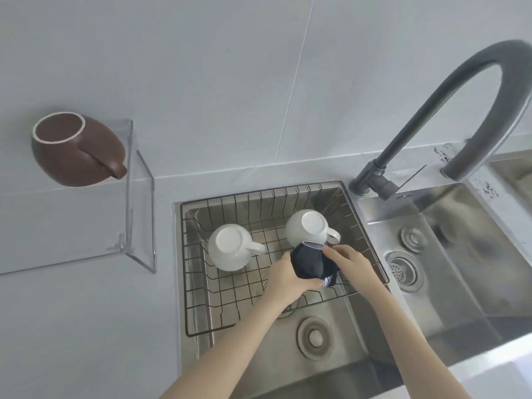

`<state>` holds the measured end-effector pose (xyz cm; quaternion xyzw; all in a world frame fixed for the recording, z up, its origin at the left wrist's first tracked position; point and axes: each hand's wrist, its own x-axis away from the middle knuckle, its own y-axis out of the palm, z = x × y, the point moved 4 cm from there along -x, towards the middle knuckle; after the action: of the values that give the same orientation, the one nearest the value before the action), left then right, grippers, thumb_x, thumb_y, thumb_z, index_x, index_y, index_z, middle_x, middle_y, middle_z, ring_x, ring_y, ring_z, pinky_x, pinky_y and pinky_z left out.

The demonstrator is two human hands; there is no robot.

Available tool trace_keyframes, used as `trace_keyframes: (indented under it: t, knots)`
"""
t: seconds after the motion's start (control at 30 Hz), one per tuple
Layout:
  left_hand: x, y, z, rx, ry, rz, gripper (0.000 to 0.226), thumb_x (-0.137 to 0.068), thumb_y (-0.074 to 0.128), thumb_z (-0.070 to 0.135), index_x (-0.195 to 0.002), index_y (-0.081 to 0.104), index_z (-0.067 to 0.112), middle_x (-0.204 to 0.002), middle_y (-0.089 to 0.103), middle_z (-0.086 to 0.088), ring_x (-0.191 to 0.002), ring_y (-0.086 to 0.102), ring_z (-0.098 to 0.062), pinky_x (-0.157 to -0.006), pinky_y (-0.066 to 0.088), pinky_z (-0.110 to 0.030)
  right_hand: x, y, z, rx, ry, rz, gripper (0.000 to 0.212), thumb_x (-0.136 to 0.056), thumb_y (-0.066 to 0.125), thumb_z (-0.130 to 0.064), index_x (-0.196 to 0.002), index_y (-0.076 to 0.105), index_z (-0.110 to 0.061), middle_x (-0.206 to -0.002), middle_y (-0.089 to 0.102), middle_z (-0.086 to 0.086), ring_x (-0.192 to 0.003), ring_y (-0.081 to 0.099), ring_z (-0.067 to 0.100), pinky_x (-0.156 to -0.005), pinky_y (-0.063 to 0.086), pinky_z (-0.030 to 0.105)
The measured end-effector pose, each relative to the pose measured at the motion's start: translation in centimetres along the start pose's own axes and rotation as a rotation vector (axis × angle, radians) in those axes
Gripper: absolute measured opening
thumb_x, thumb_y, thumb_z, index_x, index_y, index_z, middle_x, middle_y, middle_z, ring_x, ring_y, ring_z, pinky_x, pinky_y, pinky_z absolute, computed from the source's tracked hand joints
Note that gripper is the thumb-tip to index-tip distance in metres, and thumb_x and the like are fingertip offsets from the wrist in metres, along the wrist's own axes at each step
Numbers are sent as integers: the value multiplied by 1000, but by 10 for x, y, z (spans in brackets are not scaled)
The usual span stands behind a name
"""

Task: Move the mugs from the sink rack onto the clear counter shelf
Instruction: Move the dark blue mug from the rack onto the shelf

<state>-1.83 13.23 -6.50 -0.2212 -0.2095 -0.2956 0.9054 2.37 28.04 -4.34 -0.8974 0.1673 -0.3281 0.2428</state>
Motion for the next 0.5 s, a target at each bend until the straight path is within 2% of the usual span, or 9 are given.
trace_keyframes:
  t: [0.1,0.2,0.3,0.37,0.43,0.5]
  knots:
    - [-2,0,-1,10,14,35,76,-48,81,36,-116,53,15,-114,65,-3,-104,58,-20,-77,49,-26,-1,-1,0,-13,-25,-9,28,-82,59,-40,-103,57,-21,-100,60,3,-94,54,19,-78,37,24]
    - [2,-7,-1,60,26,74,64,-49,83,33,-105,60,15,-101,68,0,-91,61,-16,-70,51,-22,1,3,-5,34,-54,2,35,-81,59,-44,-106,60,-19,-104,65,4,-99,57,21,-80,39,26]
    - [19,-27,11,102,60,145,59,-50,83,30,-103,61,15,-89,64,6,-84,58,-11,-58,43,-11,16,5,-33,69,-148,42,36,-83,57,-42,-106,61,-16,-101,66,7,-94,57,22,-74,39,27]
    - [36,-48,23,120,115,224,61,-50,83,31,-105,60,20,-91,64,9,-85,58,-8,-58,42,-8,32,5,-64,85,-250,65,40,-84,57,-40,-115,58,-16,-97,61,2,-91,53,19,-73,37,25]
    - [57,-78,37,128,184,321,62,-49,83,34,-105,58,26,-92,64,13,-86,58,-3,-60,43,-6,49,7,-102,72,-374,83,37,-84,58,-36,-115,58,-16,-90,57,-6,-84,52,11,-70,38,18]
    - [82,-111,49,129,254,417,62,-49,83,35,-105,58,27,-94,66,14,-87,59,-1,-66,44,-6,67,12,-140,45,-479,88,41,-81,60,-41,-115,58,-18,-92,59,-12,-92,54,9,-79,38,18]
